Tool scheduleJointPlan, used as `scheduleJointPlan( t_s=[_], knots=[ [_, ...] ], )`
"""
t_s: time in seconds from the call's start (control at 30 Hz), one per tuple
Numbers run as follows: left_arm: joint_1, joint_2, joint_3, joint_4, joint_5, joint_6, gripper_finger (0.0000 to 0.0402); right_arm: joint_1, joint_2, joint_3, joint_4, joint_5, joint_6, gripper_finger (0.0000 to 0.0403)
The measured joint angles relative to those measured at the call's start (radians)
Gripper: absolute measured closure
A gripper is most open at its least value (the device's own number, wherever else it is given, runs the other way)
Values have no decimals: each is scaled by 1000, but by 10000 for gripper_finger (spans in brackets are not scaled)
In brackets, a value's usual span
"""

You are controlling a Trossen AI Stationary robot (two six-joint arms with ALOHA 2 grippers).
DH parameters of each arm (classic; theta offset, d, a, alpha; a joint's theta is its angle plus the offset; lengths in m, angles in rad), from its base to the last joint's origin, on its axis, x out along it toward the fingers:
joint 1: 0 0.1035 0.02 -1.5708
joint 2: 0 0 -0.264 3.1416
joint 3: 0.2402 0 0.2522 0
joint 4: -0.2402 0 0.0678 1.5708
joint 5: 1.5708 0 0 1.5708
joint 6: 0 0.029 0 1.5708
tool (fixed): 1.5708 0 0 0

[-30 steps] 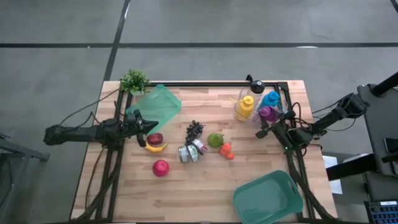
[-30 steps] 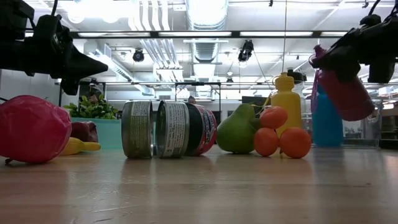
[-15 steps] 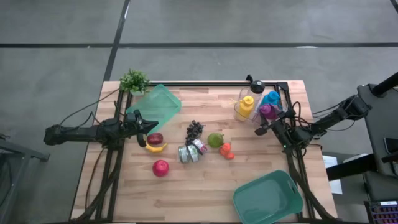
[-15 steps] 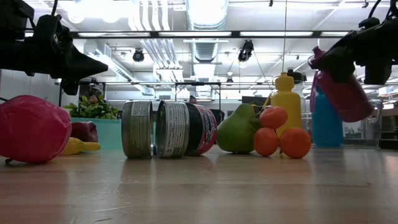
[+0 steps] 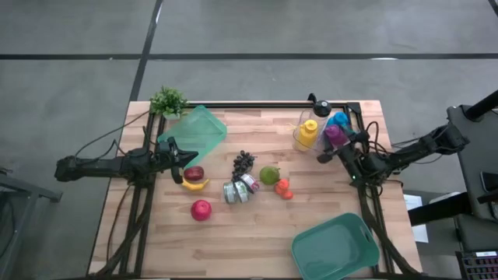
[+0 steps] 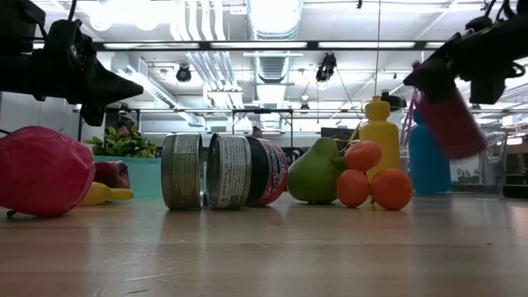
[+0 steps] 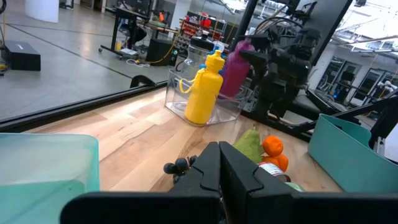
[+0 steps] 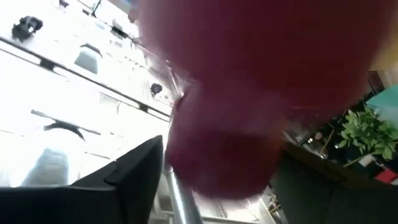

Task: Pick & Place Food Item
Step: Put the pink water bottle into the transparent bin

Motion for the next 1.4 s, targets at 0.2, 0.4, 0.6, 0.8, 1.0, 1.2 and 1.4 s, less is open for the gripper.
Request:
scheduleJointPlan(
  t_s=[0.2, 0.4, 0.6, 0.8, 1.0, 1.2, 1.4],
  knots=[
    [0, 0, 0, 0, 0, 0, 400, -60, 63, 0, -2, -76, 31, 105],
    [0, 0, 0, 0, 0, 0, 400, -58, 96, 0, 2, -80, 94, 104],
    [0, 0, 0, 0, 0, 0, 400, -58, 92, 0, 18, -89, 79, 103],
    [0, 0, 0, 0, 0, 0, 400, -58, 91, 23, 149, -123, -131, 103],
    [0, 0, 0, 0, 0, 0, 400, -58, 71, 81, 294, -200, -563, 103],
    [0, 0, 0, 0, 0, 0, 400, -58, 20, 133, 306, -297, -887, 103],
    [0, 0, 0, 0, 0, 0, 400, -58, 2, 202, 303, -474, -1352, 103]
  ],
)
